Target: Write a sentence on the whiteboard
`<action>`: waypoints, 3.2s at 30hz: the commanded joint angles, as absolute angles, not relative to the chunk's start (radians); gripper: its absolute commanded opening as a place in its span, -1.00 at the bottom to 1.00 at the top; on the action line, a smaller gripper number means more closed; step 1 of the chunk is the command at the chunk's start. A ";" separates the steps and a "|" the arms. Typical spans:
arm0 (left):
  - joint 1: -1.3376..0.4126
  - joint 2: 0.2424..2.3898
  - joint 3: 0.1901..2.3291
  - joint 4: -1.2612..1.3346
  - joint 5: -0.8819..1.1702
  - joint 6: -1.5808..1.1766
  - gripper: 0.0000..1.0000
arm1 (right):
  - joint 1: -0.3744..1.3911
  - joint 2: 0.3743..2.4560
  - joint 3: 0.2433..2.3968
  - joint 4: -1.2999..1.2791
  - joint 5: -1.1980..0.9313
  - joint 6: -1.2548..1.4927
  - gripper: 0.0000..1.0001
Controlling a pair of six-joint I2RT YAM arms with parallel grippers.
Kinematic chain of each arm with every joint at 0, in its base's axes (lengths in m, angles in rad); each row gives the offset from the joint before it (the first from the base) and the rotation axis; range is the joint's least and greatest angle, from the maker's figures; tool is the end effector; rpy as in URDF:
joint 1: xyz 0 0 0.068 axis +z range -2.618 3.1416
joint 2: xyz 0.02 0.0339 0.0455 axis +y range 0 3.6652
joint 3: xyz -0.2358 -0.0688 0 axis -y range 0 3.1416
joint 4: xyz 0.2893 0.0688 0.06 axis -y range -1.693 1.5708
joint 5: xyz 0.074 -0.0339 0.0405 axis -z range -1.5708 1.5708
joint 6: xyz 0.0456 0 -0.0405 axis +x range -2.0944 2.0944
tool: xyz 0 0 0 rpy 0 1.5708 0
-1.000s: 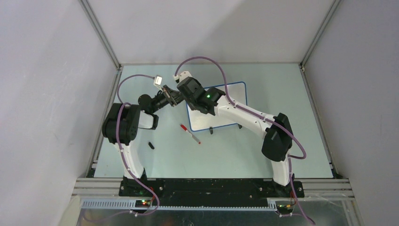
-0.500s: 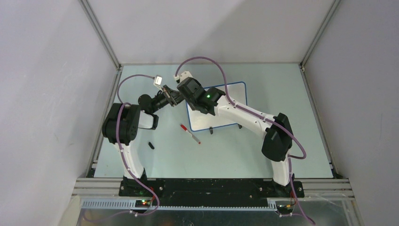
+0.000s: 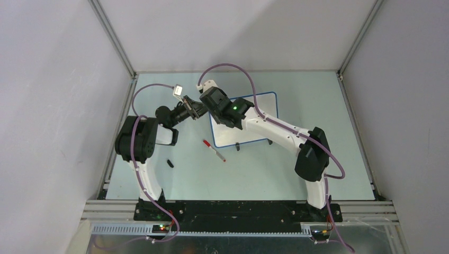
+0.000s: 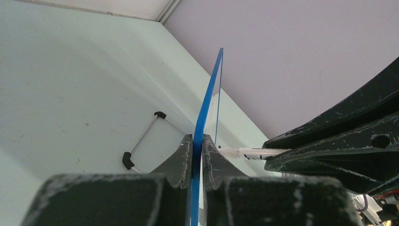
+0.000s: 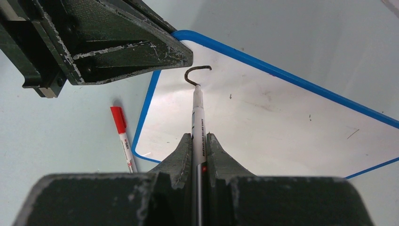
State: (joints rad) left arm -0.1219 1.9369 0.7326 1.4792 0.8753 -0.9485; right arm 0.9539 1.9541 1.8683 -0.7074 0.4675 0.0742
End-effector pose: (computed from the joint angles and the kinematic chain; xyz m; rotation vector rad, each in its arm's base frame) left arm 0.3565 -0.0789 0.1131 0.2183 1.5452 -1.4286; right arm 0.2956 0.3813 0.2854 -0.7594 2.1289 -0.0133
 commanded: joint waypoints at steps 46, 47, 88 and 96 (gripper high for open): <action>-0.133 1.878 0.726 1.533 0.879 -0.920 -0.89 | 0.900 1.899 1.836 -0.671 0.435 0.087 -1.00; -0.133 1.878 0.726 1.533 0.880 -0.919 -0.89 | 0.898 1.900 1.836 -0.671 0.434 0.086 -1.00; -0.134 1.877 0.726 1.532 0.882 -0.916 -0.89 | 0.882 1.885 1.805 -0.699 0.435 0.086 -1.00; -0.134 1.877 0.725 1.532 0.881 -0.916 -0.89 | 0.871 1.884 1.810 -0.702 0.455 0.094 -1.00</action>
